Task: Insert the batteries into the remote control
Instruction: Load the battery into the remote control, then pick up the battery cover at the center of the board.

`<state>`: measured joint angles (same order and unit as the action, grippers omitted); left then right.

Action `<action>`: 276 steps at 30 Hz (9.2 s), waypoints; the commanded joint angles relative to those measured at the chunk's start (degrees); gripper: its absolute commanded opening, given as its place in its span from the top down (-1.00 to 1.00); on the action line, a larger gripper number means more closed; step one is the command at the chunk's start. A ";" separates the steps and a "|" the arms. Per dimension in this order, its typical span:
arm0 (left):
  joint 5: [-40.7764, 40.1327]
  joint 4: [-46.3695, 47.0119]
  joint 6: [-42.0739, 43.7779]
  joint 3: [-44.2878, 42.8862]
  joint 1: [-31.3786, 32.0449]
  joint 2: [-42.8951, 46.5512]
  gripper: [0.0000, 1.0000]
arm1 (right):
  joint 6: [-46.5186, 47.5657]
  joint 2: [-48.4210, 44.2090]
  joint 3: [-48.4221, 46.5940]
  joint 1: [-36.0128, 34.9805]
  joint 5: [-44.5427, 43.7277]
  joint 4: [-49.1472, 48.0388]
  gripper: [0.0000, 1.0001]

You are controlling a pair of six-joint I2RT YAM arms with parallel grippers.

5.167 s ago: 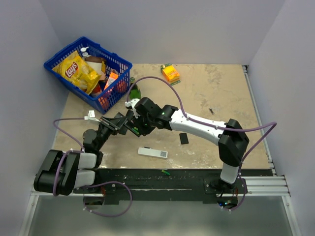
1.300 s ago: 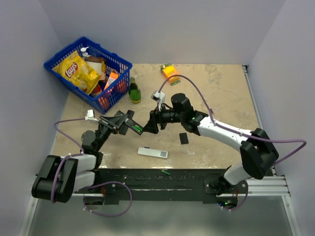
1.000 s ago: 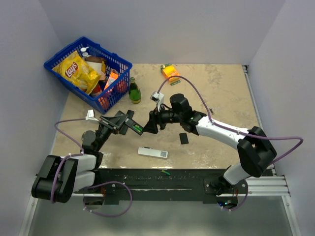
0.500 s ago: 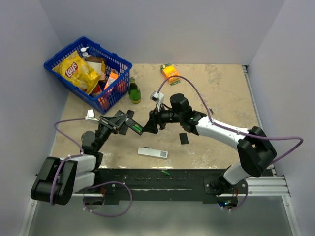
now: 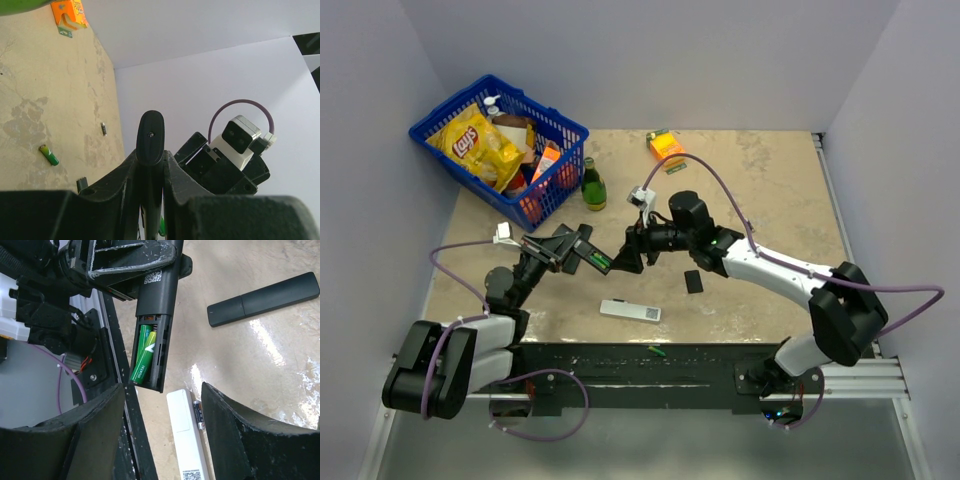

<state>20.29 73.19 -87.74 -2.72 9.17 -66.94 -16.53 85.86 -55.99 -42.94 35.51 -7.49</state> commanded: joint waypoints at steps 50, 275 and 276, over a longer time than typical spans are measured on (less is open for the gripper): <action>0.36 34.39 -1.20 8.87 1.82 2.69 1.00 | -0.87 2.73 -1.76 0.14 3.78 -4.29 -0.19; -2.10 -40.05 45.03 -5.63 6.56 28.44 1.00 | -6.40 3.69 4.66 5.23 -41.66 38.69 -0.31; -2.01 -40.05 44.94 -5.54 6.56 28.53 1.00 | -6.14 3.87 5.01 5.67 -41.31 38.34 -0.29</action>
<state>17.41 28.51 -42.44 -8.34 15.55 -39.11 -22.11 89.73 -52.03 -38.46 -7.94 34.02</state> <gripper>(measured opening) 0.238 0.663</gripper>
